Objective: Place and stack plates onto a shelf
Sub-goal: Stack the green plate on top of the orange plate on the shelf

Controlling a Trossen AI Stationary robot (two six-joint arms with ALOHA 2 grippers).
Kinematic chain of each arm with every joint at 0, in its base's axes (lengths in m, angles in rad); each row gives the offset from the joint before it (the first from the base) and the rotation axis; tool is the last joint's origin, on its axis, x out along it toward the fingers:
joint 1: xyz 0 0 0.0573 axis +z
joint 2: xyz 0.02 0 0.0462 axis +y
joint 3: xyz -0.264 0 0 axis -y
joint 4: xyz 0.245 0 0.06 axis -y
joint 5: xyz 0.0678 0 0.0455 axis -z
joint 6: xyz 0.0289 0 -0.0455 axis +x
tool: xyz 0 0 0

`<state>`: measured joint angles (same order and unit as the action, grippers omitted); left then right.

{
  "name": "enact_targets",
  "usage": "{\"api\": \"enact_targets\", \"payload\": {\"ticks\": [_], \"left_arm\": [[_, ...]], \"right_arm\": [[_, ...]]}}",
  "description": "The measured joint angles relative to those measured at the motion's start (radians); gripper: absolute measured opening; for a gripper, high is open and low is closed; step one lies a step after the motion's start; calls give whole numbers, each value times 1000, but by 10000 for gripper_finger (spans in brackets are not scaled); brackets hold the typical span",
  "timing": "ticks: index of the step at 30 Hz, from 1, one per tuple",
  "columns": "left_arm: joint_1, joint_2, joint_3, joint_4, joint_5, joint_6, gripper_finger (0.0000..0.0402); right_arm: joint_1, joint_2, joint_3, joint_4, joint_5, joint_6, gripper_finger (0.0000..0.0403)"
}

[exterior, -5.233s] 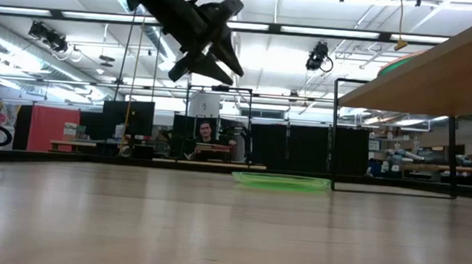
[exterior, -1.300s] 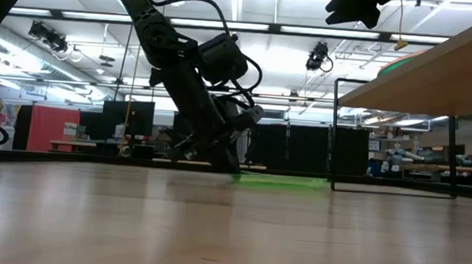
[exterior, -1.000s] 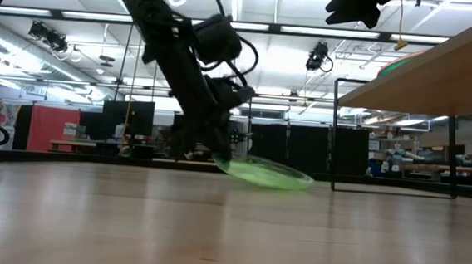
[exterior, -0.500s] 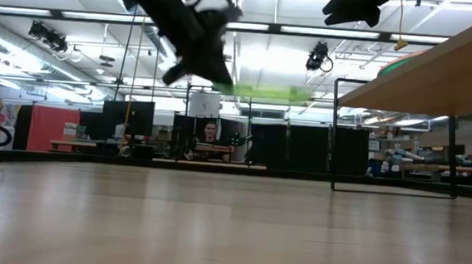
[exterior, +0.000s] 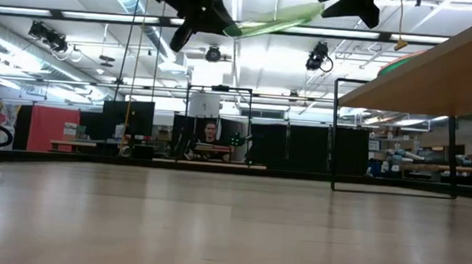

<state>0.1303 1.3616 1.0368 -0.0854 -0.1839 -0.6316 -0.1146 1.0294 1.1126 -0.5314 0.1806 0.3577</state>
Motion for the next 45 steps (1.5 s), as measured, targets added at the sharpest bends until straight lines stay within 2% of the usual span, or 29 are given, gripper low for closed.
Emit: {"api": "enact_targets", "payload": {"ticks": [11,17,24,30,45], "left_arm": [[1,3,0,94,-4,16,6],[12,4,0,121,-7,17,6],[13,4,0,139,-7,25,6],[13,4,0,132,-7,27,6],[13,4,0,87,-7,23,6]], "right_arm": [[1,0,0,0,-3,68,171],[1,2,0,3,-41,71,163],[1,64,0,17,-95,104,154],[1,97,0,33,-97,104,147],[1,80,0,44,-70,93,91]]}}
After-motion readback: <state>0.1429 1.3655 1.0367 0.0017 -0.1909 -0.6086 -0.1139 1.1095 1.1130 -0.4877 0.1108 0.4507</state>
